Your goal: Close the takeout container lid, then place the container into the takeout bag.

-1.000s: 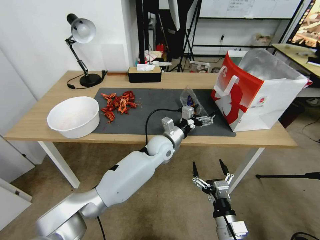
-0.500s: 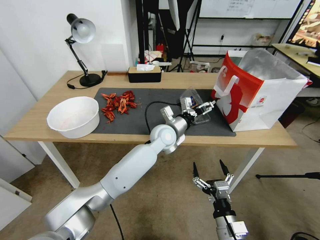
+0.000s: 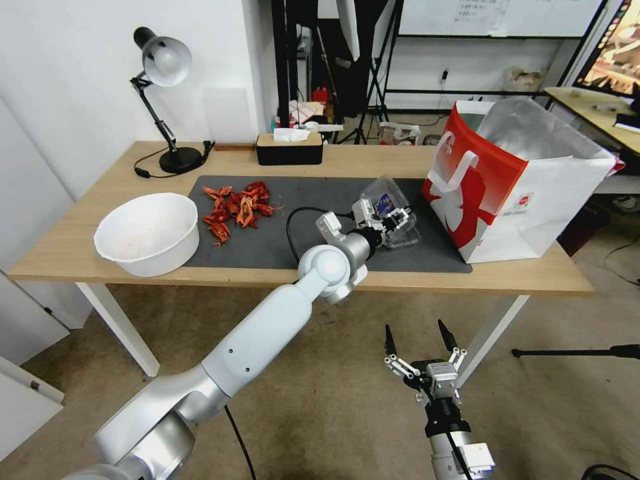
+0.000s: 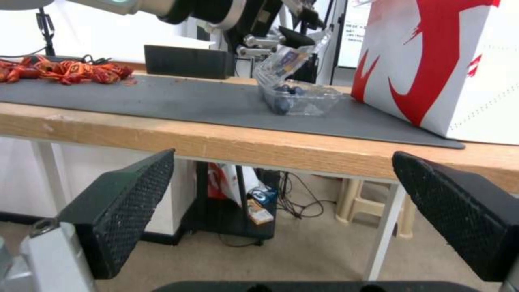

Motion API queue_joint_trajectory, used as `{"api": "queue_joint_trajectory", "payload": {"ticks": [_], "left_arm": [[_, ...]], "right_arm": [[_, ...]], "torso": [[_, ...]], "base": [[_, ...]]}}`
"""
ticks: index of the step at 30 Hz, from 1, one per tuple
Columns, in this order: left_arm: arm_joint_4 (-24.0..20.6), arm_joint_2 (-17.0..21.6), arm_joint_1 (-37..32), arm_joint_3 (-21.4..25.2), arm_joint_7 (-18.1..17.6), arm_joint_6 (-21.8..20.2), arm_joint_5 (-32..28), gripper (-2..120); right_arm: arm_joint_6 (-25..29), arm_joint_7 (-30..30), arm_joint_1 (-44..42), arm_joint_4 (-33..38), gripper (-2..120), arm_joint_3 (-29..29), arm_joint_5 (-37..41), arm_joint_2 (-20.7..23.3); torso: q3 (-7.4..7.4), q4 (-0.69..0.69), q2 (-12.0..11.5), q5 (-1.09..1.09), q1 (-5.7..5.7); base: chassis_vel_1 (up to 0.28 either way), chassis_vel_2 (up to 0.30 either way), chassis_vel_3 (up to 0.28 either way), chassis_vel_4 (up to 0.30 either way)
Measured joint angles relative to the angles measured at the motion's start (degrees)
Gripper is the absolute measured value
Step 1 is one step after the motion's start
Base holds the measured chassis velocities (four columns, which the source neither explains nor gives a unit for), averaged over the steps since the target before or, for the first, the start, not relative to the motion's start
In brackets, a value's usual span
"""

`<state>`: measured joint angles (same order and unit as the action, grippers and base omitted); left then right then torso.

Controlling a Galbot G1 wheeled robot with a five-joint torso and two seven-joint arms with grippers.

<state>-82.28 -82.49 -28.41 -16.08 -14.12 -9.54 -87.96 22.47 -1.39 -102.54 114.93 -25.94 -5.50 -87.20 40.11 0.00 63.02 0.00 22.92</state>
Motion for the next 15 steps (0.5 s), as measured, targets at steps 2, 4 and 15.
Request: {"api": "queue_joint_trajectory", "payload": {"ticks": [2,4,15], "left_arm": [[0.1,-0.1,0.0,-0.3,-0.4,-0.1,0.1,11],[0.2,-0.2,0.0,-0.6,-1.4,-0.3,0.5,2],[0.9,-0.2,0.4,-1.5,-4.5,-1.8,3.2,0]], "right_arm": [[0.0,0.0,0.0,0.1,100,0.0,0.0,0.0],[0.0,0.0,0.0,0.1,100,0.0,0.0,0.1],[-0.8,0.1,0.3,2.1,100,-0.3,1.0,0.3]], "torso": [[0.0,0.0,0.0,0.0,0.0],[0.0,0.0,0.0,0.0,0.0],[0.0,0.0,0.0,0.0,0.0]], "base": [[0.0,0.0,0.0,0.0],[0.0,0.0,0.0,0.0],[0.0,0.0,0.0,0.0]]}}
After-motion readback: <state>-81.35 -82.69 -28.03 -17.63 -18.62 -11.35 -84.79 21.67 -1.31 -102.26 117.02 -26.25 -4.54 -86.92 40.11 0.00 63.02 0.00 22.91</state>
